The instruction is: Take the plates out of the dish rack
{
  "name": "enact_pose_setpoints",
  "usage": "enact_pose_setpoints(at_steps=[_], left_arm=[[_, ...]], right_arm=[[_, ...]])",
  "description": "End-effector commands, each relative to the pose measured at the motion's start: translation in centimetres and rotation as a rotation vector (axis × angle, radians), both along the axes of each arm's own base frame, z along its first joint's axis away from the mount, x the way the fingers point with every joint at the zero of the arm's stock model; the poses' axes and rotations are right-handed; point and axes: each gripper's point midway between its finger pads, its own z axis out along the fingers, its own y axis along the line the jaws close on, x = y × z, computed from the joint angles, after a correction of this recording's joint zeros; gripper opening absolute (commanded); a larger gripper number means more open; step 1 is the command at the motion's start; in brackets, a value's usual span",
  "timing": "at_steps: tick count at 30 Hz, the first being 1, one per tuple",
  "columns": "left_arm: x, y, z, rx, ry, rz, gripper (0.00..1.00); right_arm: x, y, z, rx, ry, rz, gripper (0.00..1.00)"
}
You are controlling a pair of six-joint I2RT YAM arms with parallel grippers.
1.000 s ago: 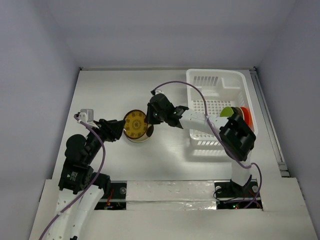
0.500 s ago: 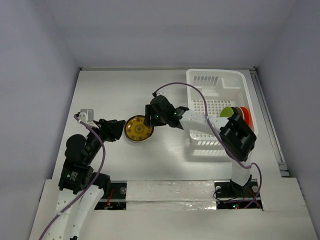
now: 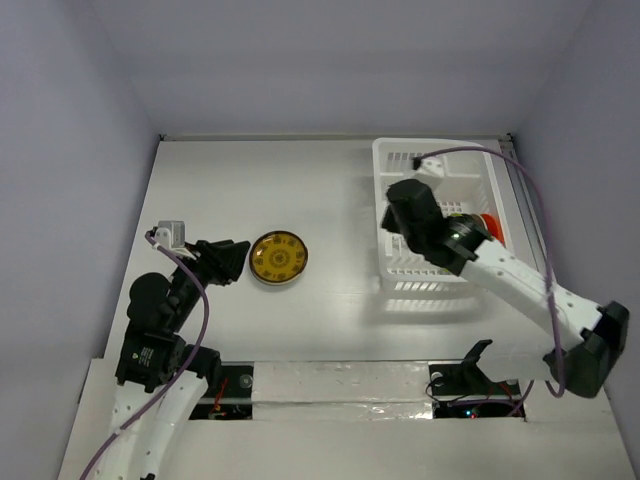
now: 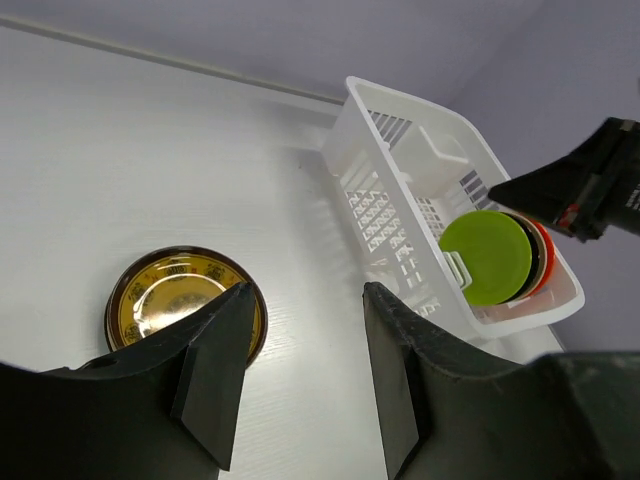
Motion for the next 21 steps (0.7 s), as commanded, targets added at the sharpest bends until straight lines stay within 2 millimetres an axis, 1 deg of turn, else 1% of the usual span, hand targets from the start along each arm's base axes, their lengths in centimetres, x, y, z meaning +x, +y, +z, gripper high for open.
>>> enact_pose_setpoints(at_steps=[1,2,3,4,6,7,9,11,13,15,16,17,18,21], left_arm=[[-0.6,-0.2,2.4,-0.025,-0.083,-0.018,0.45],[-0.9,-0.4,2.6,-0.027,-0.092,-0.029,0.45],[-1.0,-0.3,2.6,-0.029,-0.093,-0.026,0.45],[-1.1,-0.4,2.6,-0.028,-0.093,-0.032,0.45],[-1.3,-0.5,2.8,-0.031,-0.098,-0.037,0.45],[-1.4,-0.6,2.8,-0.031,-0.100,-0.041,0.45],[-1.5,-0.6,2.9,-0.032,-0.103,-0.043,0.45],[-1.6,-0.6,2.9,-0.033,-0.103,-0.041,0.45],[-1.6,-0.5,2.9,-0.033,-0.103,-0.038,0.45],[-1.8,-0.7,3.0,-0.035,-0.107,-0.046,0.45],[-1.9,-0.6,3.0,-0.037,-0.108,-0.044,0.45],[-1.9,-0.6,3.2,-0.037,-0.111,-0.043,0.45],[-1.9,-0.6,3.1,-0.037,-0.112,-0.044,0.45],[-1.9,-0.7,3.1,-0.038,-0.111,-0.049,0.45]], right_arm=[[-1.5,-11.6,-1.6,-0.215,0.052,-0.291,0.00],[-1.8,-13.3,-1.7,-0.234,0.072,-0.326,0.00],[-1.8,-15.9,-1.6,-0.252,0.089,-0.395,0.00],[-2.7,-17.8,-1.8,-0.310,0.124,-0.422,0.08],[-3.2,-19.7,-1.7,-0.354,0.168,-0.471,0.15],[-3.7,-20.9,-2.3,-0.405,0.217,-0.487,0.28],[-3.6,-21.4,-2.5,-0.422,0.258,-0.481,0.34],[-3.5,-22.1,-3.0,-0.439,0.294,-0.472,0.36],[-3.2,-22.6,-3.4,-0.439,0.324,-0.461,0.36],[-3.0,-22.9,-3.7,-0.447,0.334,-0.456,0.36],[-2.8,-22.6,-3.9,-0.447,0.335,-0.439,0.36],[-2.6,-23.0,-4.0,-0.449,0.337,-0.451,0.36],[-2.5,-23.3,-4.4,-0.455,0.349,-0.459,0.36],[-2.1,-23.3,-5.8,-0.468,0.373,-0.444,0.37]])
